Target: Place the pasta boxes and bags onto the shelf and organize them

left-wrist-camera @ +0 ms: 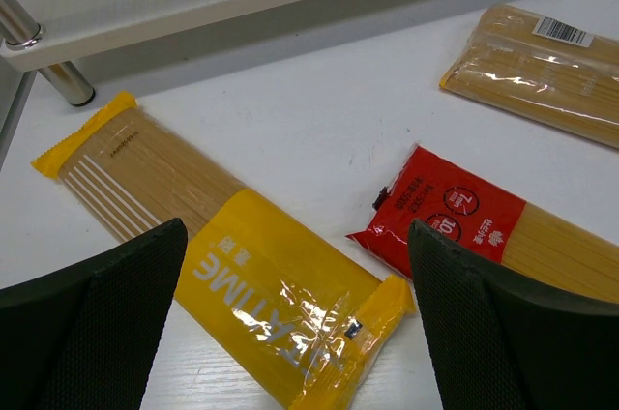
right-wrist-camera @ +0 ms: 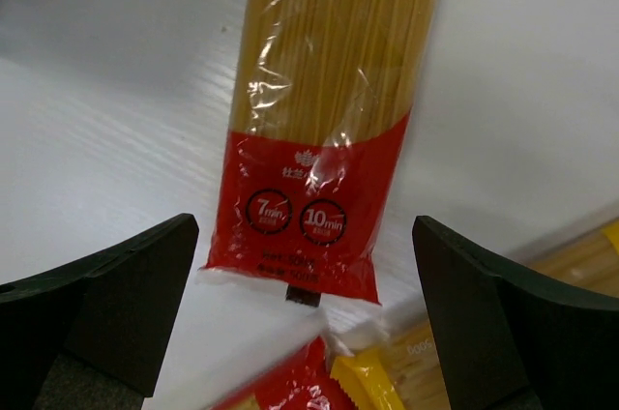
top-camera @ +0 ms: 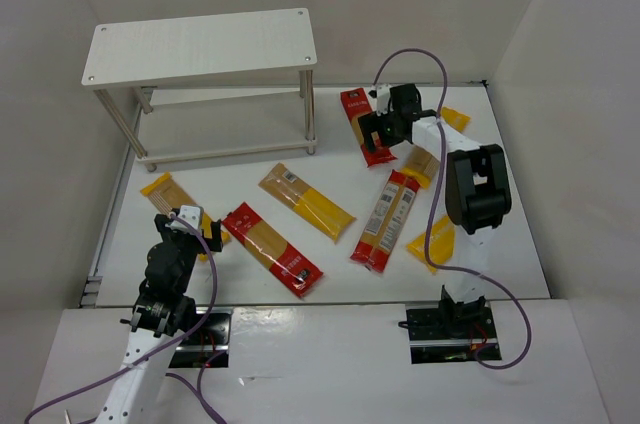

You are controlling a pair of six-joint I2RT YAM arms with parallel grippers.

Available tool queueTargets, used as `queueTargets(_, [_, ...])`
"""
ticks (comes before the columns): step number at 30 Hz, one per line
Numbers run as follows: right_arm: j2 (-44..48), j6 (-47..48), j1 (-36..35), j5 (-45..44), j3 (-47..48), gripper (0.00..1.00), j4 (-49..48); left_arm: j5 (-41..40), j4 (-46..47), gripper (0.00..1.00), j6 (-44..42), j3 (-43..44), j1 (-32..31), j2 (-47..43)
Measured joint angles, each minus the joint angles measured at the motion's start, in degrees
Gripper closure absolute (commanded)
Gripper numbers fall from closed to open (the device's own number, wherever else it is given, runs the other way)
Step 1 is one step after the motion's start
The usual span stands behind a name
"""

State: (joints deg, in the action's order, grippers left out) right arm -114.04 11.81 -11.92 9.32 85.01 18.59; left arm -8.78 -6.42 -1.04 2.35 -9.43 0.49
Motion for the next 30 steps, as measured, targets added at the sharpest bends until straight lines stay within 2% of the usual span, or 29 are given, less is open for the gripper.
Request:
queueTargets(7, [-8.7,-0.7,-0.1,-1.9,5.2,0.00,0.0,0.0,0.0,0.00,0.0,0.0,0.0,0.0])
queueTargets(12, [-9.4,-1.1,-0.4,-1.9,5.8,0.00,0.0,-0.1,-0.5,0.00,-0.3,0.4,0.0,0.0])
queueTargets(16, [-9.6,-1.1,-0.6,-2.0,6.3,0.00,0.0,-1.3,-0.8,0.00,-1.9,4.7,0.0,0.0])
queueTargets(22, [-9.7,-1.0,-0.9,-2.1,6.5,0.00,0.4,-6.4,1.2,0.00,-4.3,19.1,0.0,1.7])
queueTargets(27, [-9.7,-0.8,-1.1,-2.3,6.6,0.00,1.8,-16.3,-0.4,0.00,-2.2,42.3,0.0,20.5])
queueTargets(30, [-9.7,-0.4,-1.2,-2.6,6.6,0.00,2.9,-23.6,-4.7,0.00,1.6,52.4,0.0,29.6])
